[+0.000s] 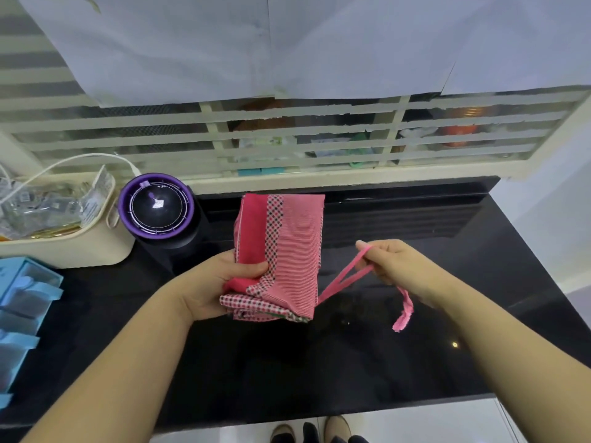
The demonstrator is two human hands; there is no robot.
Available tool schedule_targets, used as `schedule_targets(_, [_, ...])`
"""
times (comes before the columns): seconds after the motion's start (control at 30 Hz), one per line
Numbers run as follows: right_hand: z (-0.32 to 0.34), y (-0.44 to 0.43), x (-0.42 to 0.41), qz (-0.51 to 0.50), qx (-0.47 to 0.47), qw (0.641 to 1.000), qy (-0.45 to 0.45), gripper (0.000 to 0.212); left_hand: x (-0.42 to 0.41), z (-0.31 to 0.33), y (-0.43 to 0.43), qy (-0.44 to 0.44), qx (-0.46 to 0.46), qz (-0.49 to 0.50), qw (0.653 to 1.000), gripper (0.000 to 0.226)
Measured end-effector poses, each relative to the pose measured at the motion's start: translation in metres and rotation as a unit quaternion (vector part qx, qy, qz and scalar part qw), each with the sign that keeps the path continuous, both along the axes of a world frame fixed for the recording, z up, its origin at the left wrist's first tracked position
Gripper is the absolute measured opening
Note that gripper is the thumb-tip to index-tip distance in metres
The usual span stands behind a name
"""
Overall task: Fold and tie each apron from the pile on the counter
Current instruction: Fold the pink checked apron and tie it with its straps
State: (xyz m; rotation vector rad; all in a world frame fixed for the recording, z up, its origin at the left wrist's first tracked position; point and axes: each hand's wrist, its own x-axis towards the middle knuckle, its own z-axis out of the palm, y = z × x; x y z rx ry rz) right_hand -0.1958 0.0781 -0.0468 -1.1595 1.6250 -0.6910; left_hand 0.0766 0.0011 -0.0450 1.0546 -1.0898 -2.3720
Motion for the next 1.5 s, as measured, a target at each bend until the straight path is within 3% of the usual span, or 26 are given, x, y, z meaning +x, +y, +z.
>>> schedule_targets(0.07, [0.003, -0.001, 0.002, 0.022, -0.012, 0.999, 0.027, 0.036, -0.004, -0.003, 0.003, -0.023, -0.003, 0.034, 0.999, 0.037])
schedule_targets(0.13, [0.004, 0.000, 0.002, 0.067, 0.010, 0.997, 0.026, 0.016, -0.007, -0.005, 0.007, -0.035, 0.003, 0.064, 0.997, 0.032])
schedule_targets(0.17, [0.004, 0.002, 0.003, 0.089, 0.032, 0.996, 0.006, 0.016, -0.008, -0.007, 0.009, -0.032, 0.008, 0.070, 0.997, 0.032])
schedule_targets(0.2, [0.001, 0.004, 0.002, 0.100, 0.050, 0.993, -0.043, 0.029, -0.008, -0.008, 0.012, -0.033, 0.013, 0.072, 0.997, 0.032])
schedule_targets(0.27, [-0.008, 0.005, 0.005, 0.054, 0.103, 0.962, -0.247, 0.061, -0.012, -0.009, 0.020, -0.035, 0.026, 0.069, 0.997, 0.033])
schedule_targets(0.3, [-0.010, 0.006, 0.011, 0.039, 0.122, 0.936, -0.328, 0.066, -0.015, -0.010, 0.024, -0.036, 0.033, 0.064, 0.997, 0.032])
schedule_targets(0.33, [-0.012, 0.006, 0.019, 0.046, 0.119, 0.929, -0.347, 0.058, -0.019, -0.012, 0.029, -0.038, 0.039, 0.058, 0.997, 0.032])
schedule_targets(0.4, [-0.012, 0.006, 0.041, 0.060, 0.090, 0.953, -0.282, 0.036, -0.026, -0.016, 0.038, -0.044, 0.044, 0.046, 0.997, 0.033])
schedule_targets(0.5, [-0.014, 0.005, 0.057, -0.008, 0.033, 0.984, -0.178, 0.024, -0.030, -0.020, 0.047, -0.038, 0.024, 0.040, 0.998, 0.040])
schedule_targets(0.67, [-0.002, 0.013, 0.049, 0.084, 0.020, 0.983, -0.164, 0.032, -0.037, -0.014, 0.045, -0.014, 0.048, 0.185, 0.981, 0.037])
schedule_targets(0.83, [0.007, 0.008, 0.061, 0.051, -0.104, 0.989, 0.096, 0.046, -0.061, -0.009, 0.046, -0.007, 0.041, 0.291, 0.956, 0.020])
schedule_targets(1.03, [0.001, 0.013, 0.078, 0.031, -0.211, 0.941, 0.263, 0.064, -0.084, 0.003, 0.049, 0.055, 0.088, 0.339, 0.935, 0.012])
schedule_targets(1.13, [0.009, 0.010, 0.078, 0.020, -0.200, 0.962, 0.187, 0.068, -0.084, 0.009, 0.045, 0.064, 0.090, 0.374, 0.921, 0.019])
schedule_targets(1.27, [0.009, 0.002, 0.057, -0.002, -0.091, 0.994, 0.059, 0.027, -0.079, 0.009, 0.037, 0.067, 0.120, 0.403, 0.905, 0.033])
schedule_targets(1.33, [0.007, 0.001, 0.048, -0.068, -0.017, 0.994, -0.084, 0.021, -0.078, 0.009, 0.037, 0.076, 0.157, 0.410, 0.895, 0.039])
schedule_targets(1.37, [0.005, 0.000, 0.047, -0.121, 0.008, 0.976, -0.179, 0.021, -0.077, 0.008, 0.036, 0.081, 0.177, 0.422, 0.886, 0.038])
schedule_targets(1.43, [0.003, 0.001, 0.054, -0.217, 0.041, 0.907, -0.358, 0.028, -0.078, 0.007, 0.036, 0.093, 0.212, 0.452, 0.862, 0.035])
schedule_targets(1.5, [-0.001, 0.005, 0.066, -0.241, 0.081, 0.865, -0.432, 0.033, -0.079, 0.005, 0.037, 0.101, 0.226, 0.468, 0.848, 0.035])
